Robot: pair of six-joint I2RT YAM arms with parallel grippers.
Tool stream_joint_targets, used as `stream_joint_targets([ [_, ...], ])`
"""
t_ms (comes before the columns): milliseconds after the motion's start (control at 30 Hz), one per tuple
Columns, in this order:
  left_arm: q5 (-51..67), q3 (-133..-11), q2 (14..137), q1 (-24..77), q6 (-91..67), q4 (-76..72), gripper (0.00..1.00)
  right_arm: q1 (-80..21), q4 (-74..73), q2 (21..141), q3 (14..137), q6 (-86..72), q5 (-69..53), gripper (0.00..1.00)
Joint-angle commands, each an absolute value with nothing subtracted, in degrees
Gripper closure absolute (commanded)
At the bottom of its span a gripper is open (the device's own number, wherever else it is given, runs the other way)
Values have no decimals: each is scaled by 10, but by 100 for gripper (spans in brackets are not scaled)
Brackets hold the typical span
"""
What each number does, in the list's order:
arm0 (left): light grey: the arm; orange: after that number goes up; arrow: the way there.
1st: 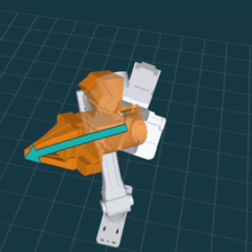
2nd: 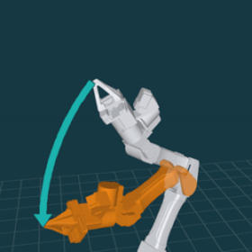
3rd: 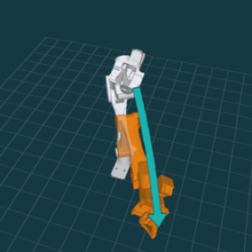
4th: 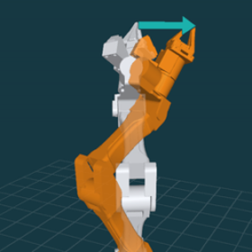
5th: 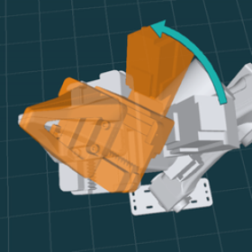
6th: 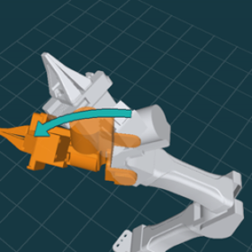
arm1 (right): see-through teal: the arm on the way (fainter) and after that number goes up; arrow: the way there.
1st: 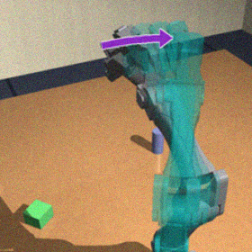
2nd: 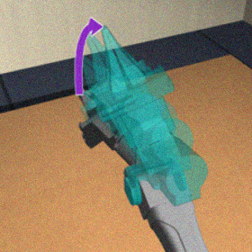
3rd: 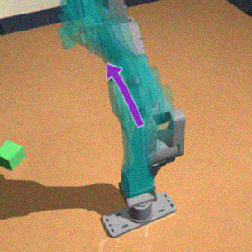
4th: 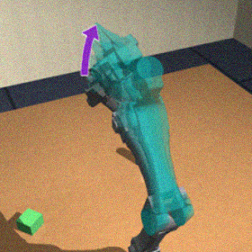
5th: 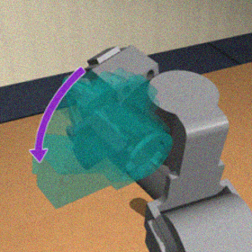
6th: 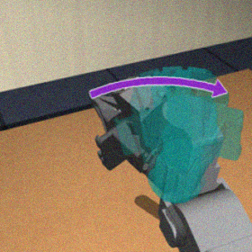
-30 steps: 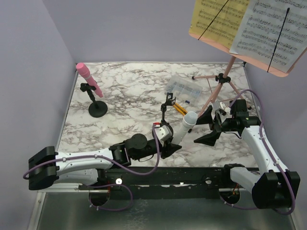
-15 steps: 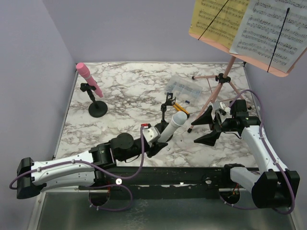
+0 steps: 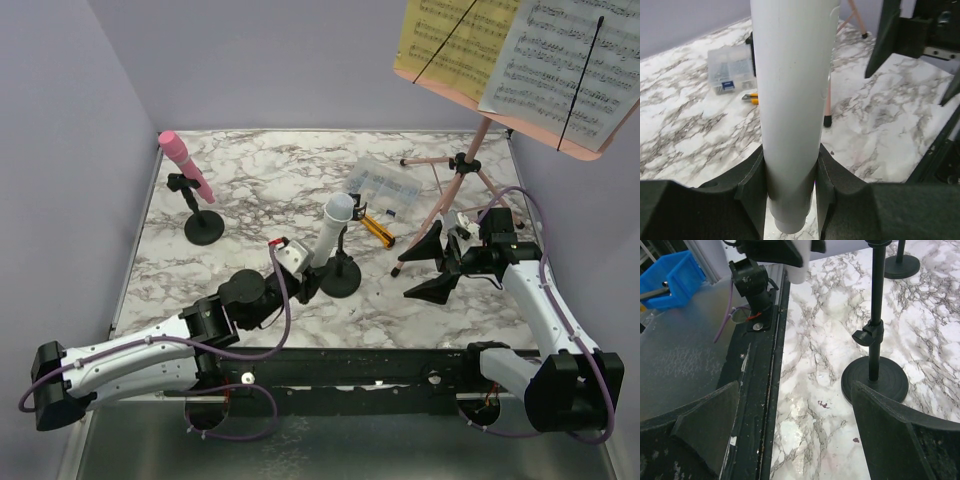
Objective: Pack up the instrument practice props
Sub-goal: Place the microphone at the center of the board.
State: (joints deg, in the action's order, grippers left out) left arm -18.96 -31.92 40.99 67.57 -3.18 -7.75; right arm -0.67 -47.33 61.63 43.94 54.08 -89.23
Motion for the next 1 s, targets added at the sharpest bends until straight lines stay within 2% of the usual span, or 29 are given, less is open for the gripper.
stream_joint_targets([
  [0,-208,-346,457,605,-67,-87,100,-4,-461,618,431,544,-880,3],
  [400,-100,-342,541,391,-205,-113,100,-4,-451,612,423,542,-873,3],
  [733,-39,-388,684,289,-288,-123,100,-4,-451,602,416,552,-862,3],
  [967,-57,-467,811,257,-320,-93,100,-4,-451,594,411,559,-855,2],
])
